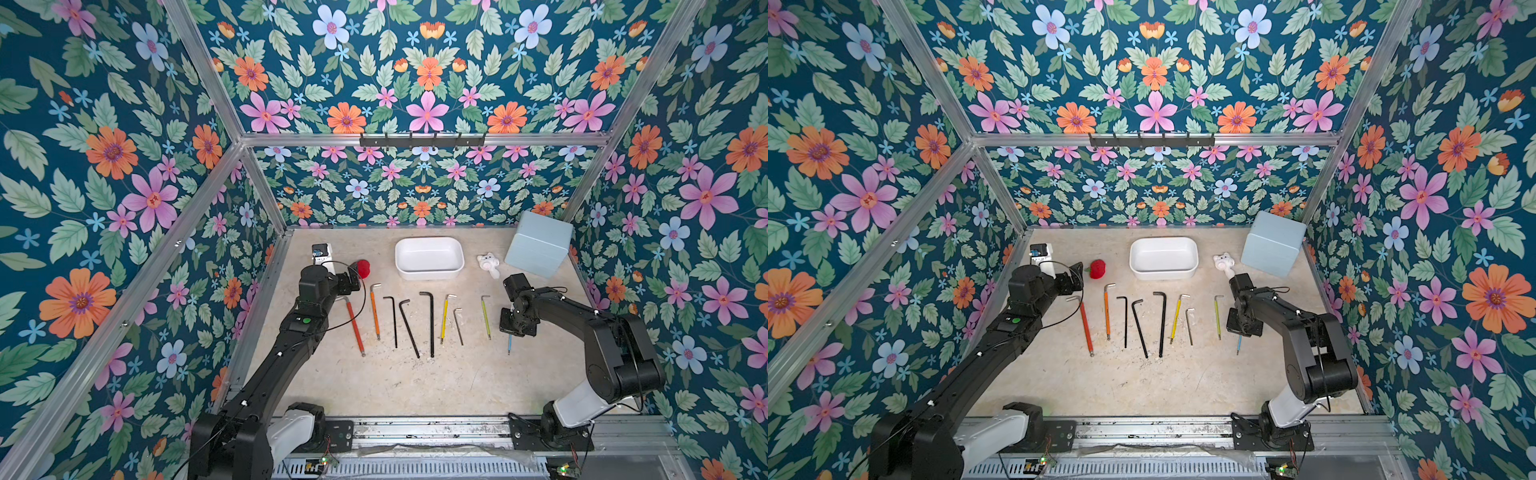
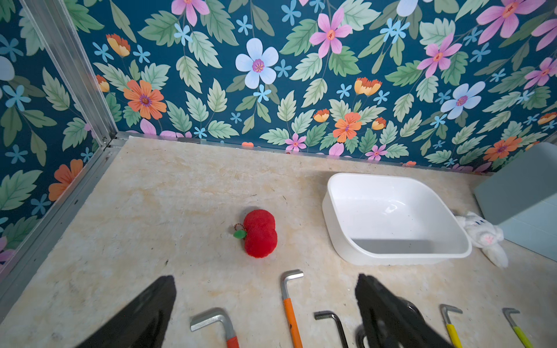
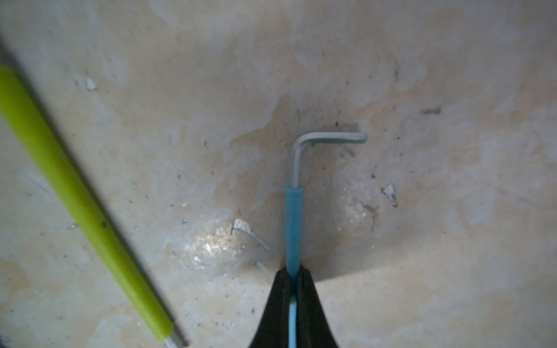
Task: Put the hex key on the desktop into the storage box
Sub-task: Pick up the Allen key from the center of the board, then place the Allen key in the storage box.
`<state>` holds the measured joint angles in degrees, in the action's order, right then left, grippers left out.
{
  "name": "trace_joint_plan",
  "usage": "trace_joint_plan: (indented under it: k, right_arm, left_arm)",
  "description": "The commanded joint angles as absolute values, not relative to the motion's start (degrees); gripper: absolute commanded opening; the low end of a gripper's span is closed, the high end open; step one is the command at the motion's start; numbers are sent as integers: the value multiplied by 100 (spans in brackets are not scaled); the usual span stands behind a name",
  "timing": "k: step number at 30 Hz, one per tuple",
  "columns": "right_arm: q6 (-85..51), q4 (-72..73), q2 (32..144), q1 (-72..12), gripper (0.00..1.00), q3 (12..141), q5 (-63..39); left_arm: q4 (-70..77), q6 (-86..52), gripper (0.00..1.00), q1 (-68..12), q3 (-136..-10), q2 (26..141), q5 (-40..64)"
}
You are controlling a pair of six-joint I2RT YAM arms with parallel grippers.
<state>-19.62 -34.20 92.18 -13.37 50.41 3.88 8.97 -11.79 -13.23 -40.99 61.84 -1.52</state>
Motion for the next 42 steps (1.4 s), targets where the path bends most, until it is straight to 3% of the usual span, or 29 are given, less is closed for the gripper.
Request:
trace_joint_plan:
  k: [1, 8, 15, 17, 22, 31, 42]
  right_arm:
    - [-1846, -3591, 9162, -1354, 0, 5171, 462]
    - [-851, -4036, 9024, -1442, 0, 6046, 748]
    - [1075, -4036, 9431, -2203, 0, 7601, 369]
    - [1639, -3901, 9719, -2436, 0, 7997, 582]
    - [2830, -4168, 10664, -2495, 0, 9695, -244]
    - [4025, -5057, 12677, -2543, 0, 12276, -682]
    - [4474, -4693, 13574, -2687, 0, 12889, -788]
  left_arm:
    - [896, -1195, 99, -1327, -4096, 6079, -264]
    - [913, -1282, 99, -1323, -4092, 6055, -187]
    - [989, -1397, 99, -1327, -4104, 6042, -138]
    - [960, -1397, 99, -1322, -4120, 6021, -109]
    - [950, -1397, 99, -1327, -4087, 5921, -162]
    - [1028, -1441, 99, -1327, -4095, 6023, -66]
    - [1064, -1362, 99, -1323, -4216, 6249, 16]
